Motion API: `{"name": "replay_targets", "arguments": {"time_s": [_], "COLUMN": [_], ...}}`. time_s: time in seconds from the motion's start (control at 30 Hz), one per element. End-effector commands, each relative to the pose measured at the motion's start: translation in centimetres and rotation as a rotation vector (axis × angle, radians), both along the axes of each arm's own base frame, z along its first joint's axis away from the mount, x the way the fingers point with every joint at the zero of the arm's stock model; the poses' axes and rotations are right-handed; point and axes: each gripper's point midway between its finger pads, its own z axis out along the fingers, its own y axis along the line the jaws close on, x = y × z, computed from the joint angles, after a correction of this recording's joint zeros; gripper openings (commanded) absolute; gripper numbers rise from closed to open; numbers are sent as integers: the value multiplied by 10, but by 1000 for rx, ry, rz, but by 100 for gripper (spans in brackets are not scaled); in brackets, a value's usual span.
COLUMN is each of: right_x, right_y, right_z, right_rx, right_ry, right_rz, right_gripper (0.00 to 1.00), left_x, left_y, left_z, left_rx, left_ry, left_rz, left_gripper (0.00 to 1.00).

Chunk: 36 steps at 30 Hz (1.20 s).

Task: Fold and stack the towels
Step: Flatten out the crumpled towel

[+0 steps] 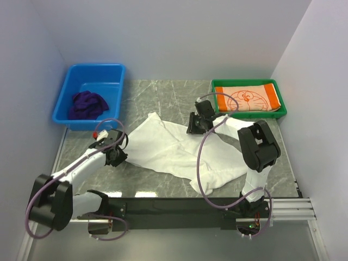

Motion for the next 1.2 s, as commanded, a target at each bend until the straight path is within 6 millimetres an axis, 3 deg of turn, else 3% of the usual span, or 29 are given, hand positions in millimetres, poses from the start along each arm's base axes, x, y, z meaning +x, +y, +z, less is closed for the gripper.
{"name": "replay_targets", "arguments": {"time_s": [0.0,0.13,0.23,0.33,0.4,0.53,0.63,0.77,0.87,1.03,1.17], "right_x": [7,11,15,19,23,25,26,25,24,35,41], "right_y": [-14,-10,1,16,25,42,54,71,74,50,12], "right_z": [-1,14,23,27,28,25,21,12,1,-20,-32], "right_rx": [0,10,40,56,75,120,147,213,226,216,240], "right_ry": [-16,-57,-76,-80,-79,-61,-41,-2,25,78,117], "right_rz": [-47,-11,33,77,93,110,130,142,129,-34,-187], "right_gripper": [36,36,36,36,36,36,36,36,36,36,36], "left_x": [-4,2,20,48,57,75,80,75,68,38,15], "left_y": [13,13,3,-24,-43,-68,-83,-84,-80,-65,-57], "left_z": [14,40,73,112,112,93,65,30,18,-9,-29], "left_rx": [0,17,0,-70,-122,-145,-164,-148,-139,-122,-138], "left_ry": [-56,-80,-139,-254,-247,-196,-136,-53,-34,33,79], "left_rz": [75,31,-28,-123,-178,-255,-299,-308,-299,-260,-227], "left_gripper": [29,35,40,42,43,42,41,38,37,35,34]}}
